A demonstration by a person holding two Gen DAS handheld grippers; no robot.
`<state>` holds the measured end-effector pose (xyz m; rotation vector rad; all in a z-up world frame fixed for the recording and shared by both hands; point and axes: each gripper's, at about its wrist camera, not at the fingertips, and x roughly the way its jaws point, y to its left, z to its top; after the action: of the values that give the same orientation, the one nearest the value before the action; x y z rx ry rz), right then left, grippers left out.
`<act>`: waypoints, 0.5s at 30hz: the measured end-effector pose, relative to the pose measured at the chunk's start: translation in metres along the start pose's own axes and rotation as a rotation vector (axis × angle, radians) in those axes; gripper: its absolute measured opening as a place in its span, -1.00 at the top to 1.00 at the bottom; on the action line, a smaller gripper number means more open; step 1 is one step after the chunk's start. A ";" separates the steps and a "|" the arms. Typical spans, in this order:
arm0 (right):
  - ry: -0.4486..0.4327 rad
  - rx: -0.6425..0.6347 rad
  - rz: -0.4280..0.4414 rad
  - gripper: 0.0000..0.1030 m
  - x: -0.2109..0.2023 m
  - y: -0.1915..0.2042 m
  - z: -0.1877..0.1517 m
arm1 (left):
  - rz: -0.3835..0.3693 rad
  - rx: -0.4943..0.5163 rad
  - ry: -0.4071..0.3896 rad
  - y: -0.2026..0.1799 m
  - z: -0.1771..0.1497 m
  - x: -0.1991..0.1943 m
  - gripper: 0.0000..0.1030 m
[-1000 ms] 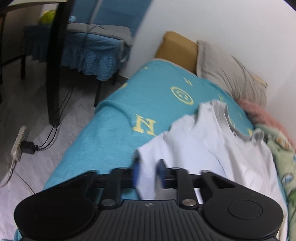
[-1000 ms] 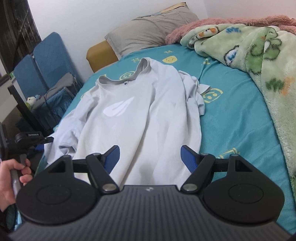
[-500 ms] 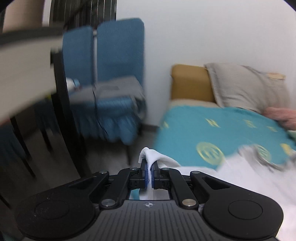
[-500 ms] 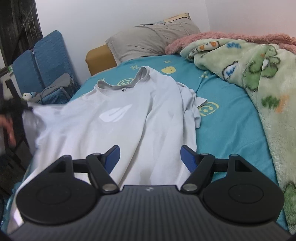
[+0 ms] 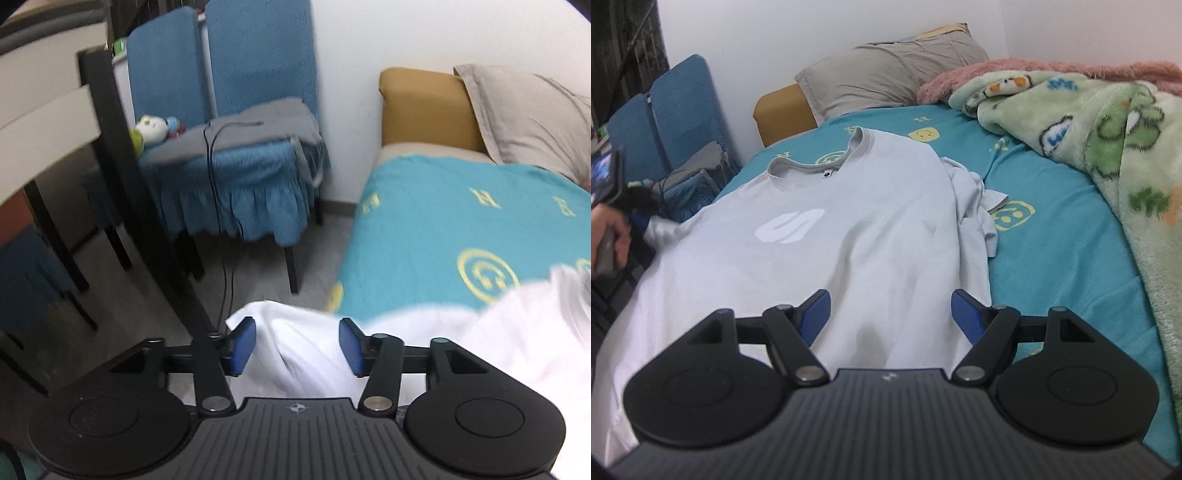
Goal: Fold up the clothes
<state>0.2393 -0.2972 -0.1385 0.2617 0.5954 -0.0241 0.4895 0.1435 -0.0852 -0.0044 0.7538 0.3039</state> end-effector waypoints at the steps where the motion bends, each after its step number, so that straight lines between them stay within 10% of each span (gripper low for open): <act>1: -0.002 0.008 0.003 -0.44 0.000 -0.001 0.000 | -0.024 0.004 0.000 0.003 -0.009 -0.014 -0.07; 5: -0.024 0.006 0.018 -0.44 -0.009 0.001 0.003 | -0.051 0.005 -0.051 -0.004 -0.049 -0.094 -0.45; 15: -0.100 -0.034 0.057 -0.44 -0.054 0.007 0.012 | -0.269 0.017 -0.146 -0.061 -0.158 -0.279 -0.60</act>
<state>0.2013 -0.2961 -0.0973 0.2428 0.4887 0.0279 0.2079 -0.0075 -0.0186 -0.0663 0.6022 0.0410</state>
